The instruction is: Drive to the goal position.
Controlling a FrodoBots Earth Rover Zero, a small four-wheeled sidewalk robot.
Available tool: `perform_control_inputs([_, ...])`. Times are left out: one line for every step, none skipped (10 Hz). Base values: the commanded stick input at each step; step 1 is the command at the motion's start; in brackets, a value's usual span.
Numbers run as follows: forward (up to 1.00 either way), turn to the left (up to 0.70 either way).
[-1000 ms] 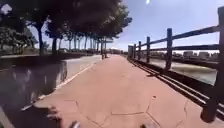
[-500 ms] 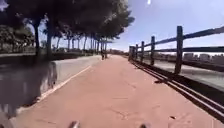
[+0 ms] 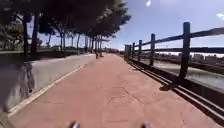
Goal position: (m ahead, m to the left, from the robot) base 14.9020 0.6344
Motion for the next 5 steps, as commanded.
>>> perform_control_inputs([1.0, 0.0])
perform_control_inputs([1.0, 0.0])
perform_control_inputs([1.0, 0.0])
perform_control_inputs([1.0, 0.0])
perform_control_inputs([1.0, 0.0])
